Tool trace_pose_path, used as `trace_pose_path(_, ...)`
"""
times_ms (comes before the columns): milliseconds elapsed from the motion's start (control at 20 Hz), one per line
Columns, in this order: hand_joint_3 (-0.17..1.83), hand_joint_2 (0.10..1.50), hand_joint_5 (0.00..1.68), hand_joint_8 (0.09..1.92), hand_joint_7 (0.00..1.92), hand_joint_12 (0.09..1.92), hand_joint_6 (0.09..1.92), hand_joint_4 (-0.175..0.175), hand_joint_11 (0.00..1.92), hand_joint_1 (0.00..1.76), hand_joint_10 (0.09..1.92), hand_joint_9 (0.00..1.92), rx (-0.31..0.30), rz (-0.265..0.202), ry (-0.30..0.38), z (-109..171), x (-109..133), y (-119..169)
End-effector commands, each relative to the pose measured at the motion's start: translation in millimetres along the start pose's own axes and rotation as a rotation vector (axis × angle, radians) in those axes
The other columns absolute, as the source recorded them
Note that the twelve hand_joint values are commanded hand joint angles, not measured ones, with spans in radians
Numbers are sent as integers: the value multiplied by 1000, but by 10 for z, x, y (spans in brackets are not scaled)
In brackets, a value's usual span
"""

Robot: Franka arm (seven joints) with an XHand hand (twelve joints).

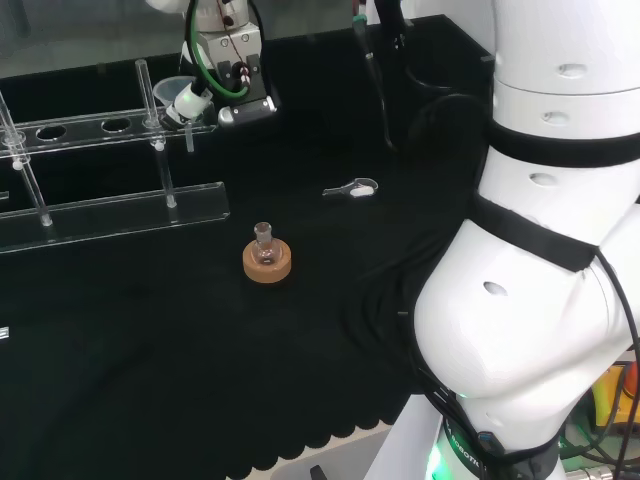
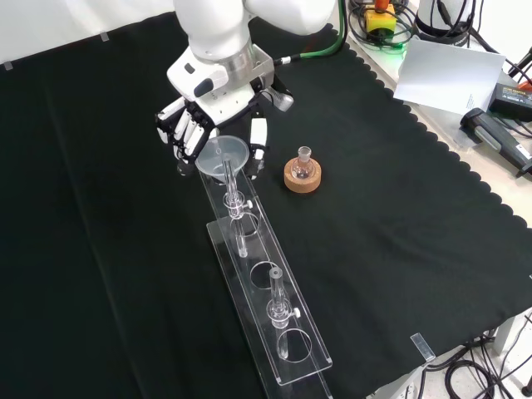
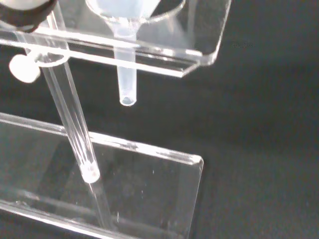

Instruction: Pick up the funnel from the transparent funnel stand.

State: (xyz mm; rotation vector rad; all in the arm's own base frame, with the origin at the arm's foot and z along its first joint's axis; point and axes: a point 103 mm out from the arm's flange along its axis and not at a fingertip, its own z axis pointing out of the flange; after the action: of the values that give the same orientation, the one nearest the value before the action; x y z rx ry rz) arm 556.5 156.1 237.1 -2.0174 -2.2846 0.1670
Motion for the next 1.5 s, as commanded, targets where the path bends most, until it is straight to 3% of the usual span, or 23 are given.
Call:
trace_pose_path(50, 503, 700, 868, 459, 1036, 1345, 228, 70, 0, 785, 442, 720, -51, -25, -12, -92, 22, -44)
trace_pose_path(300, 559, 678, 892, 467, 1070, 1393, 329, 90, 0, 798, 410, 768, -98, -29, -9, -260, -40, -72)
trace_pose_path(650, 588, 666, 924, 475, 1107, 1404, 397, 110, 0, 811, 394, 794, -150, -72, -87, -500, -81, -138)
trace_pose_path(1500, 628, 630, 958, 472, 1154, 1425, 460, 139, 0, 827, 378, 829, -144, -139, -224, -879, -218, -439)
